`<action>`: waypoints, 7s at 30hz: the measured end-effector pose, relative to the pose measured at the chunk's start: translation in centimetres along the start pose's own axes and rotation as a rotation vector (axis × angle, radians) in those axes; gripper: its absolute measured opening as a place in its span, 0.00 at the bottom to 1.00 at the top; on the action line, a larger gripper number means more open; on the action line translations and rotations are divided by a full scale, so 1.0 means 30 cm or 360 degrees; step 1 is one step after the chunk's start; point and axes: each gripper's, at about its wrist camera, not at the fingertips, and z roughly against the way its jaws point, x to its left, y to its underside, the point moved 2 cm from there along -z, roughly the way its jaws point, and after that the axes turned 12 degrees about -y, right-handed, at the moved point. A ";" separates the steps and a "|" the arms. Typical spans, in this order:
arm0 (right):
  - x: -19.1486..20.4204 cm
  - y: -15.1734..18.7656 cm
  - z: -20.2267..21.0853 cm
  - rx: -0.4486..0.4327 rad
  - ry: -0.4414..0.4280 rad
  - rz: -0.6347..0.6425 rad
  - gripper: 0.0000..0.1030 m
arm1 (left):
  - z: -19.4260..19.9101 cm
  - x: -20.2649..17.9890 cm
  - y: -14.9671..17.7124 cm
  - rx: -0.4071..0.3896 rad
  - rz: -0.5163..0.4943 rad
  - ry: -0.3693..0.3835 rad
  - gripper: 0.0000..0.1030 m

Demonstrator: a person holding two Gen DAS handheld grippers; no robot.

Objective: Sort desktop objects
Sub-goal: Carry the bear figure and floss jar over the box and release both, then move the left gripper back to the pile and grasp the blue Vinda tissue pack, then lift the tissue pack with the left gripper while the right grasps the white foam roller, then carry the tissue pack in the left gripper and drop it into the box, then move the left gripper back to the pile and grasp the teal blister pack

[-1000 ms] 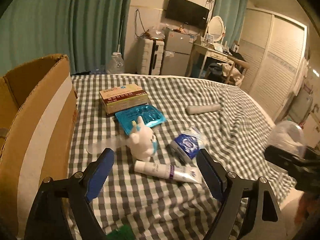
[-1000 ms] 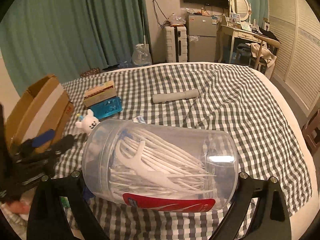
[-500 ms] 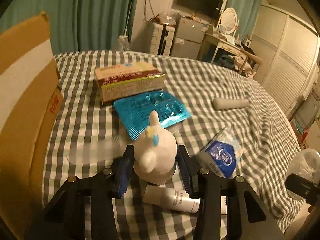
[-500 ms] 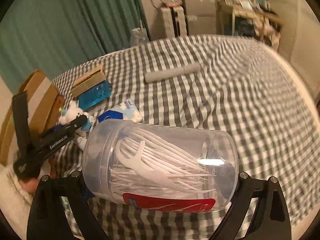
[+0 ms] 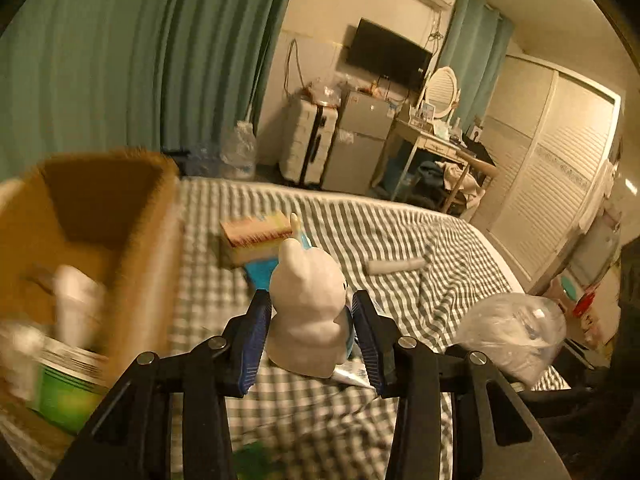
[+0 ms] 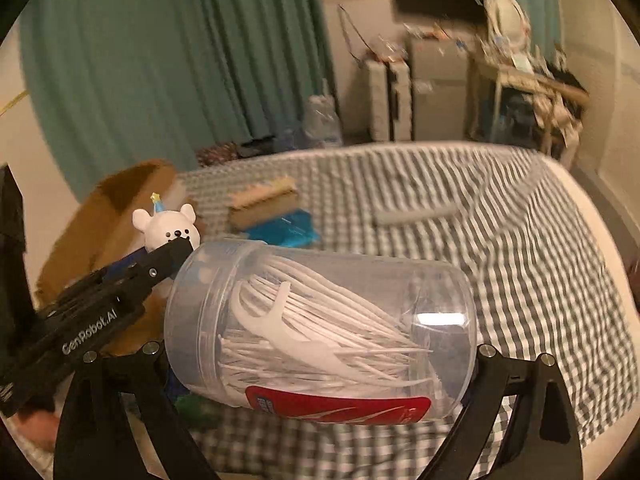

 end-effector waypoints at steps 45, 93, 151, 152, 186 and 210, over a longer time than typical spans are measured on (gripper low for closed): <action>0.156 -0.116 0.384 -0.0517 0.0365 0.0523 1.00 | 0.214 -0.040 -0.001 -0.0041 0.0041 -0.0186 1.00; -0.668 -0.026 -0.317 -0.0017 0.0116 -0.0378 1.00 | -0.643 -0.222 0.046 0.0149 -0.0179 -0.0186 0.73; -0.006 -0.023 0.034 -0.0110 -0.0166 -0.0145 0.10 | -0.059 0.070 -0.077 0.0005 0.0152 -0.0192 0.75; 0.035 -0.037 0.043 -0.0106 -0.0204 -0.0113 0.10 | -0.024 0.101 -0.096 -0.0012 0.0160 -0.0219 0.75; 0.403 -0.300 -0.150 -0.0090 -0.0454 0.0136 0.81 | 0.084 0.593 -0.118 0.0033 0.0122 -0.0615 1.00; -0.346 0.096 0.043 -0.0140 -0.0055 -0.0207 0.85 | -0.177 -0.157 0.243 0.0245 -0.0140 -0.0363 1.00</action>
